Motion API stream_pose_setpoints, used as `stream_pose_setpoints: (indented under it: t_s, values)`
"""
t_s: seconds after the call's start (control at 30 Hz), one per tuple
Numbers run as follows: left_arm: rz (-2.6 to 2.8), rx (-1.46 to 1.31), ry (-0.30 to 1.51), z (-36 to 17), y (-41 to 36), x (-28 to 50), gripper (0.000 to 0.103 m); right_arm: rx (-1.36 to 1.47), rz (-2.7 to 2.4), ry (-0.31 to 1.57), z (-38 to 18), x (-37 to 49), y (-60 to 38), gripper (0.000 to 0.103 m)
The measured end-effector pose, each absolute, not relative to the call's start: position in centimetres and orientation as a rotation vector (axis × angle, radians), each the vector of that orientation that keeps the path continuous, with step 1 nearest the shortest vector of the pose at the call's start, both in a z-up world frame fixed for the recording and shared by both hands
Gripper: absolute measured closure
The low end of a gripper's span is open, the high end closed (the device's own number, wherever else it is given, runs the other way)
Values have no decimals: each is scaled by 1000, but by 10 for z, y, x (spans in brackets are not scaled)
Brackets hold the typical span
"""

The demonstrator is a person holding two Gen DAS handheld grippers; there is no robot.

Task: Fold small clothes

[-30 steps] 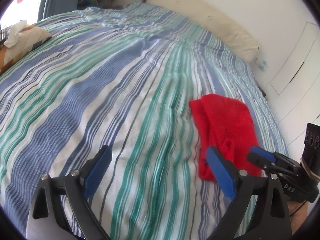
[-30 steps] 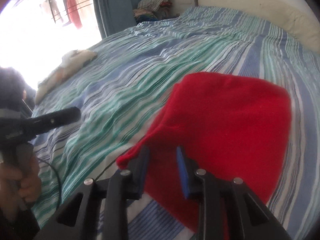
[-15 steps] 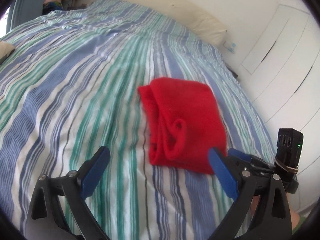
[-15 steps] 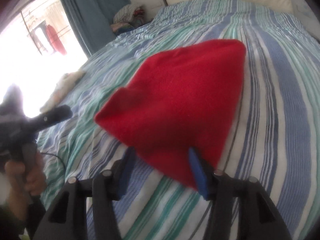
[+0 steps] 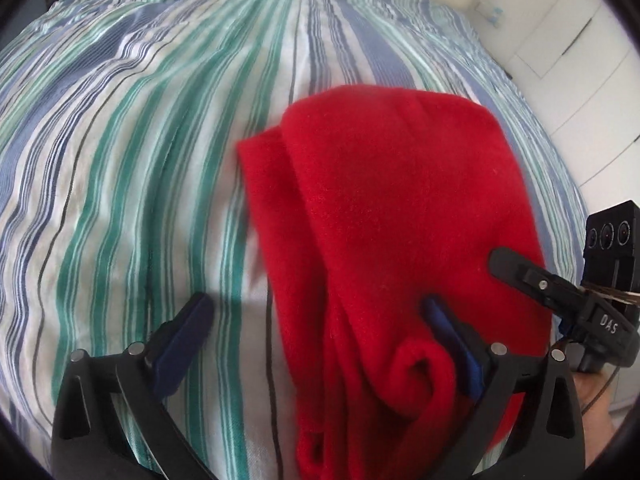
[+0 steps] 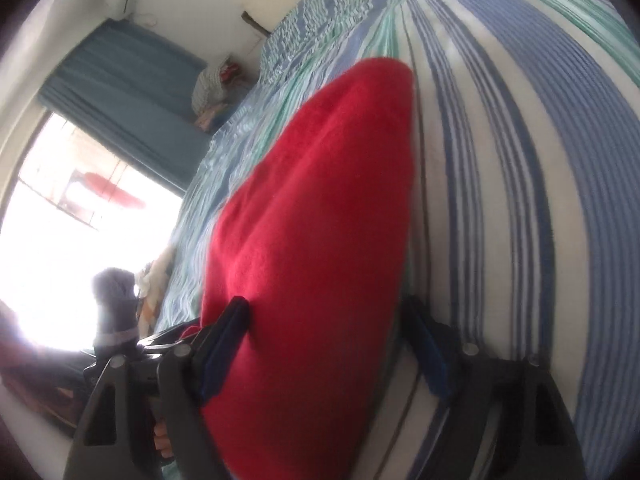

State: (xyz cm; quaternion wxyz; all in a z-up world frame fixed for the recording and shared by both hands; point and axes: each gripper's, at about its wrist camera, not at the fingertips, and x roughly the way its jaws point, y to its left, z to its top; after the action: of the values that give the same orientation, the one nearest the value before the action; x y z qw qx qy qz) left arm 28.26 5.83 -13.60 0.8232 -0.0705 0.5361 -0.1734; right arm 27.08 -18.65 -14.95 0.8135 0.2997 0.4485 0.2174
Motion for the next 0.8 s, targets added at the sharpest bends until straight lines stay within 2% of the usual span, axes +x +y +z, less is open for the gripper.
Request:
stream_pose_setpoints:
  t_s: [0.03, 0.07, 0.1, 0.13, 0.3, 0.43, 0.47, 0.53, 0.57, 0.6, 0.63, 0.67, 0.73, 0.8]
  values:
    - [-397, -147, 1135, -135, 55, 282, 26, 590, 445, 952, -147, 274, -177, 51]
    - [-451, -168, 1139, -132, 51, 281, 67, 539, 402, 950, -143, 275, -169, 60]
    - [-455, -187, 1148, -126, 49, 280, 72, 510, 372, 936, -135, 274, -164, 68]
    - [-449, -191, 1123, -115, 48, 277, 75, 484, 361, 922, -124, 272, -160, 70]
    - [-575, -198, 955, -31, 21, 262, 77, 296, 373, 787, -40, 255, -162, 73]
    - [-685, -221, 868, 27, -11, 247, 75, 281, 369, 693, 34, 242, -203, 73]
    - [-702, -225, 876, 30, -19, 244, 70, 285, 368, 689, 47, 239, -215, 73]
    - [-717, -229, 929, 19, -32, 238, 54, 311, 358, 725, 58, 236, -239, 70]
    - [-690, -203, 953, 7, -38, 231, 34, 327, 339, 751, 57, 234, -251, 62]
    - [-635, -153, 965, -6, -42, 222, 22, 329, 311, 792, 49, 230, -263, 46]
    - [-565, -97, 960, -18, -44, 211, 21, 310, 263, 841, 39, 223, -273, 34]
    - [-508, -44, 949, -28, -43, 197, 21, 276, 199, 881, 25, 212, -280, 11]
    - [-454, 7, 926, -43, -37, 164, 19, 202, 106, 916, -3, 180, -296, 8]
    - [-411, 34, 894, -48, -32, 133, 8, 180, 65, 937, -26, 144, -309, 8]
